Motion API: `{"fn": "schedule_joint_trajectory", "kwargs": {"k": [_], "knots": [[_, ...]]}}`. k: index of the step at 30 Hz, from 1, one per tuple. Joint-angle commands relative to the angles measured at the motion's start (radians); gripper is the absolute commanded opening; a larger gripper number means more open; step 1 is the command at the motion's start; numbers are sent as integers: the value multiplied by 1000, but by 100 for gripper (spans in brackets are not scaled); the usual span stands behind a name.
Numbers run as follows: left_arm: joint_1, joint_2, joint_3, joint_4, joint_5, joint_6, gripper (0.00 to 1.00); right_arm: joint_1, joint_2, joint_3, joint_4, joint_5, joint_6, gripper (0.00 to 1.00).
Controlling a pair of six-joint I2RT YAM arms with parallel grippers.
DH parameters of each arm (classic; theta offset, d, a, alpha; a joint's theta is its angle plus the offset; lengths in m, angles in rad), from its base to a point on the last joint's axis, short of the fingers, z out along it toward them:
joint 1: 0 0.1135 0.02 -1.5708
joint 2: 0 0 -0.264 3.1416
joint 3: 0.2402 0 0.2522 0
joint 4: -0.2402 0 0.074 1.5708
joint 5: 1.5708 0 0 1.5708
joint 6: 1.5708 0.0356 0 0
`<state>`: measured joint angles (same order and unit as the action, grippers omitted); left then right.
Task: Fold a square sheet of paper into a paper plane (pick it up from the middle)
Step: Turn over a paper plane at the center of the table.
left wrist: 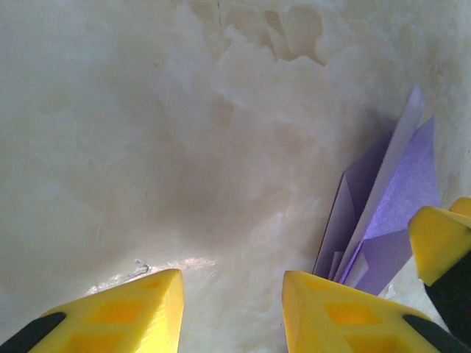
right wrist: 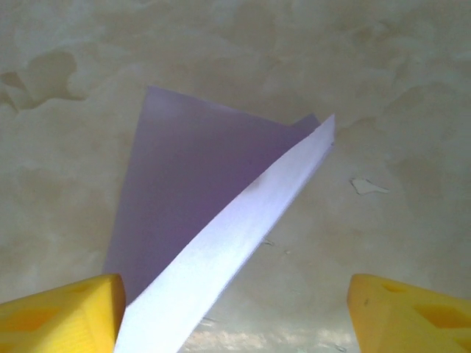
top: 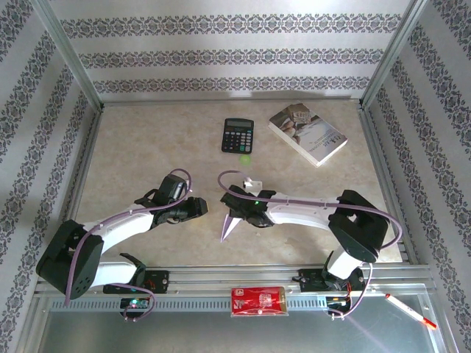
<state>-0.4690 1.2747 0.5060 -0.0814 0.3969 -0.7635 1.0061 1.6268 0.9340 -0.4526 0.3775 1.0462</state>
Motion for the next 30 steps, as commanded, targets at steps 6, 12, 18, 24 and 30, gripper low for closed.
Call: {"fn": "schedule_joint_trajectory", "kwargs": {"k": [6,12,18,24,30], "knots": [[14,23,1,31,35,11,40,-1,-39,-69,23,-3,46,56],[6,25,1,80,99,8,39,-23,-72,-150,135,-58,61,33],[-51,55,12,174,160,-18,40,-96,-123,-295,422,-182,-63,7],[-105,212,91,237,236,-29,42,-171,-141,-382,564,-305,-143,5],[-132,367,180,257,267,-29,43,-230,-142,-443,645,-366,-167,5]]}}
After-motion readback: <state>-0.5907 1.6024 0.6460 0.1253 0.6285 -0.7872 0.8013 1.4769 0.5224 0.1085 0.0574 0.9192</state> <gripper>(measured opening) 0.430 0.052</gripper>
